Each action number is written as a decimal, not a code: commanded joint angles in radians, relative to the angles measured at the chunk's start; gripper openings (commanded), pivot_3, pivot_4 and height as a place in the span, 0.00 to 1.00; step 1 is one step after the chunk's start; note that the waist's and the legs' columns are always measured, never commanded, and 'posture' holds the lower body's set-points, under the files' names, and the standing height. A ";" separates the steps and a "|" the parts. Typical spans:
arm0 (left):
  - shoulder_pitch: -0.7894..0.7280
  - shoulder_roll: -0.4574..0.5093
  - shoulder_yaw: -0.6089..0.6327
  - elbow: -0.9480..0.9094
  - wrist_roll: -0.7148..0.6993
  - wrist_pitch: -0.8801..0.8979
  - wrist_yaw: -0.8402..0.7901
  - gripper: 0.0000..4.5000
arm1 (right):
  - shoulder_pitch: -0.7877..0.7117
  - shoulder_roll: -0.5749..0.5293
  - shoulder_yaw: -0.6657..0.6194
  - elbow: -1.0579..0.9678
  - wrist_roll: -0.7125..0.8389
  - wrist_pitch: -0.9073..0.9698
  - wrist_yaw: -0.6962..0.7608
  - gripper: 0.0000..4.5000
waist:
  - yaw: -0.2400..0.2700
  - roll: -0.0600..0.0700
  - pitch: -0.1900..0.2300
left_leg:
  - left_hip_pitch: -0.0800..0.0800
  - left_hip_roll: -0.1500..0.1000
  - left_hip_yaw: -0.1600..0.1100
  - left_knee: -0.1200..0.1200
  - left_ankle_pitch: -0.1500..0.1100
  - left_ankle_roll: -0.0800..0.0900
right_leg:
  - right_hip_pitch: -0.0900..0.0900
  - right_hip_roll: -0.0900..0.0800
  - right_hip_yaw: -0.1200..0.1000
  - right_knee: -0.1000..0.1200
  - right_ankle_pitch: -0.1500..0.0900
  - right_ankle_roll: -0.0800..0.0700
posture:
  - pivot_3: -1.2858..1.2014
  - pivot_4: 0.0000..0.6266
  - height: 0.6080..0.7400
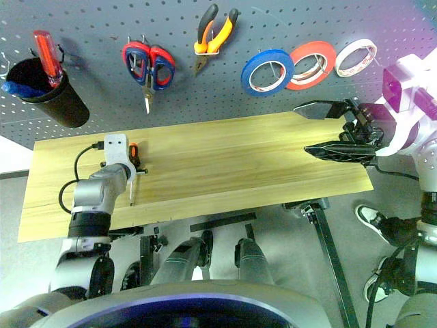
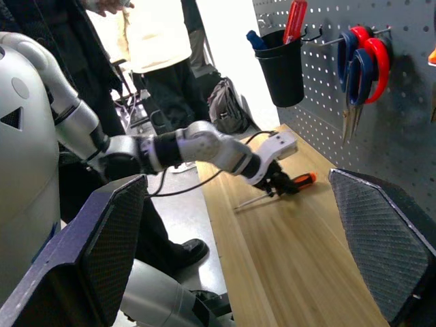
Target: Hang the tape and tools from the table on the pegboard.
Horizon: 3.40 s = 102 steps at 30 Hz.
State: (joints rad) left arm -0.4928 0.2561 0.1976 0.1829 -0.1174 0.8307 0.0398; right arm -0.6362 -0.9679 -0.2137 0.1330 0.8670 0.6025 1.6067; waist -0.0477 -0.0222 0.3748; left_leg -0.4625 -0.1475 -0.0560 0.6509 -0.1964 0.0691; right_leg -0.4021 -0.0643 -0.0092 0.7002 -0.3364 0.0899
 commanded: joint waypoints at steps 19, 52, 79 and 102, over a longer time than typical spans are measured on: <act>0.363 0.102 -0.079 -0.561 -0.017 -0.418 -0.263 0.19 | -0.024 -0.012 -0.007 0.029 0.013 -0.044 0.008 1.00 | 0.003 0.000 0.000 | 0.000 0.000 0.000 -0.002 -0.001 0.001 | -0.001 -0.001 0.000 -0.003 0.000 0.000 | 0.46 0.54 1.00; 0.060 0.199 0.019 -0.666 -0.013 -0.574 -0.294 0.19 | -0.038 -0.029 0.031 0.158 0.084 -0.173 0.008 1.00 | 0.034 0.003 -0.028 | 0.000 0.000 0.002 -0.001 0.000 0.000 | -0.002 0.000 -0.001 -0.002 0.000 0.000 | 0.49 0.35 1.00; -0.373 0.296 0.053 -0.446 -0.022 -0.561 -0.292 0.19 | -0.052 -0.033 0.038 0.157 0.098 -0.187 0.008 1.00 | 0.036 0.003 -0.053 | 0.000 0.000 0.002 0.003 0.000 0.000 | 0.000 0.000 -0.001 0.000 0.001 0.002 | 0.49 0.33 1.00; -0.126 0.338 0.125 -0.341 0.006 -0.770 -0.291 0.19 | -0.062 -0.063 0.074 0.167 0.094 -0.184 0.008 1.00 | 0.036 0.006 -0.055 | 0.000 0.000 0.002 0.007 0.000 0.000 | -0.002 0.000 -0.001 0.000 0.004 0.003 | 0.49 0.33 1.00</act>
State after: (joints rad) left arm -0.6317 0.5859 0.2916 -0.1499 -0.1193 0.0971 -0.2566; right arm -0.6861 -1.0026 -0.1219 0.3189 0.9487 0.4221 1.6072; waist -0.0116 -0.0158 0.3194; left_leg -0.4627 -0.1477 -0.0536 0.6588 -0.1964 0.0692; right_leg -0.4037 -0.0646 -0.0102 0.7004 -0.3322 0.0931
